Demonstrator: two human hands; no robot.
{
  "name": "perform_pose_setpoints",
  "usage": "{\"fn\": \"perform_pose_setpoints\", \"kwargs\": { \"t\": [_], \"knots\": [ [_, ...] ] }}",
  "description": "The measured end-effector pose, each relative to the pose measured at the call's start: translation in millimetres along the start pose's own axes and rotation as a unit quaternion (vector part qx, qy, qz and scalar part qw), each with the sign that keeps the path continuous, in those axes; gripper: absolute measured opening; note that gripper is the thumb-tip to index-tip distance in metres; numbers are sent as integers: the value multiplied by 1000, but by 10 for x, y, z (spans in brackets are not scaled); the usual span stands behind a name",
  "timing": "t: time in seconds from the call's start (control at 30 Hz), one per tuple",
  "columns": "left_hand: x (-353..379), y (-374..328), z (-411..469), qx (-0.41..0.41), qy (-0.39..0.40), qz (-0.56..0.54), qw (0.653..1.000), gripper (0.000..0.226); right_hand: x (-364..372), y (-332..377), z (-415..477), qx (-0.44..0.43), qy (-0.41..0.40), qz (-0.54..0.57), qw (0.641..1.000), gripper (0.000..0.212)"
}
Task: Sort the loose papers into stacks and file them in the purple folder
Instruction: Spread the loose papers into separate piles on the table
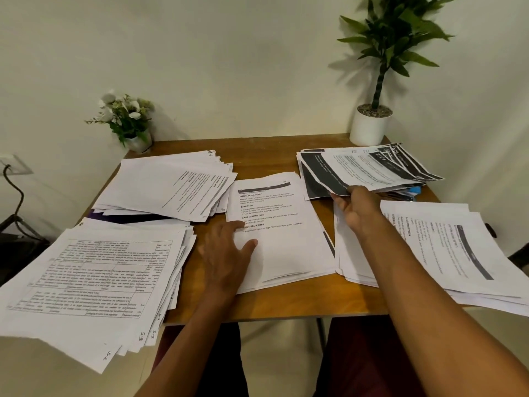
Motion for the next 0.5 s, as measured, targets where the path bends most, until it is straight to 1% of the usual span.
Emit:
{"fn": "perform_pose_setpoints", "kwargs": {
  "t": [0.1,0.17,0.23,0.33,0.4,0.5],
  "knots": [
    [-44,-28,-13,-13,-16,-41,999,47,71,8,-26,6,42,11,999,38],
    [-74,-49,-32,-18,-24,-64,997,50,91,0,-98,22,69,-22,997,35],
    [-93,-78,-51,-27,-23,-85,996,53,79,-43,-194,29,88,-114,989,30],
    [-155,-106,-48,-72,-4,-136,988,55,34,-123,-324,-2,80,-272,959,16],
    [-228,-130,-40,-118,33,-162,979,59,36,-164,-399,-34,83,-335,938,18],
    [-322,-124,-24,-184,85,-172,964,62,63,-232,-514,-63,93,-404,908,20]
  ]
}}
Point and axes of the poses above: each hand's wrist, its own z-axis towards the middle knuckle, its own x-axis out of the palm, y = z × x, the point moved 4 cm from there along z, towards the middle knuckle, and after that the axes turned 5 degrees about -z, right-handed, at the moved point
